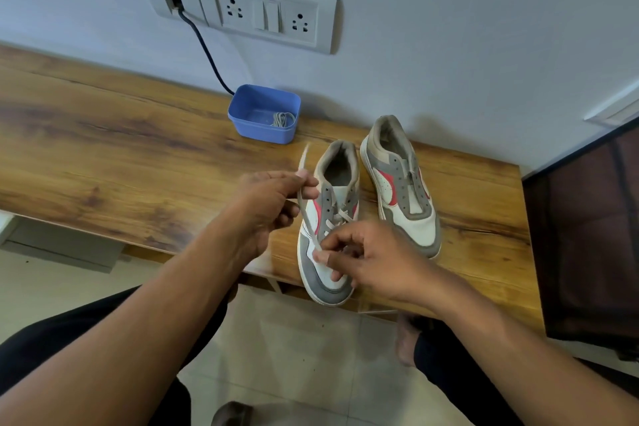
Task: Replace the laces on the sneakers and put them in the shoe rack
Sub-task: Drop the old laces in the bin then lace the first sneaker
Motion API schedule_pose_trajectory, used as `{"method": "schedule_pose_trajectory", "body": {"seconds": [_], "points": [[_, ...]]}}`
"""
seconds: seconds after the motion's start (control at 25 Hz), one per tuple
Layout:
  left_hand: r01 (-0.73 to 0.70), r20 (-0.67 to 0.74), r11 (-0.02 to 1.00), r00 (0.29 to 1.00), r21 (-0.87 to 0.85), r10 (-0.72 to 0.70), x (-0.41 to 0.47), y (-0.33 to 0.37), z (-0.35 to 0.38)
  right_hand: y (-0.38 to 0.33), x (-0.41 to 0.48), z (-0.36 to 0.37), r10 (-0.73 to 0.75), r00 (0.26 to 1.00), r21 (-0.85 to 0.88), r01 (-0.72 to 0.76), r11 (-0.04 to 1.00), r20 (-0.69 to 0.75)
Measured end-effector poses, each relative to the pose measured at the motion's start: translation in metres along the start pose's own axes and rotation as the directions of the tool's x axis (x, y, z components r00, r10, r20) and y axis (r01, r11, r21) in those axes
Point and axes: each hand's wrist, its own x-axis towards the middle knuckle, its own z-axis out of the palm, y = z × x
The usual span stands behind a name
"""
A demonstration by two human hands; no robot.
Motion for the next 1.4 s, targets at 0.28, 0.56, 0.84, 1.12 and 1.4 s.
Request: {"method": "schedule_pose_trajectory", "body": {"seconds": [0.28,0.56,0.84,1.12,1.4], "points": [[-0.021,0.346,0.987,0.938,0.161,-0.037,-0.013,0.001,0.006,-0.010,0.031,-0.027,0.104,0.969,0.529,0.030,0.848,-0.223],[-0.025,0.348,0.980,0.936,0.196,-0.045,-0.012,0.003,0.001,-0.017,0.041,-0.032,0.118,0.970,0.640,0.047,0.767,-0.213],[-0.079,0.287,0.949,0.958,0.305,-0.012,-0.009,0.009,-0.013,-0.021,0.055,-0.034,0.156,0.921,0.608,0.102,0.788,-0.357],[-0.135,0.252,0.866,0.968,0.481,0.011,-0.001,0.023,-0.038,-0.024,0.057,-0.039,0.164,0.948,0.548,0.012,0.836,-0.272],[-0.226,0.202,0.947,0.962,0.227,0.182,0.008,0.018,-0.021,-0.025,0.060,-0.038,0.103,0.973,0.436,-0.003,0.900,-0.207]]}}
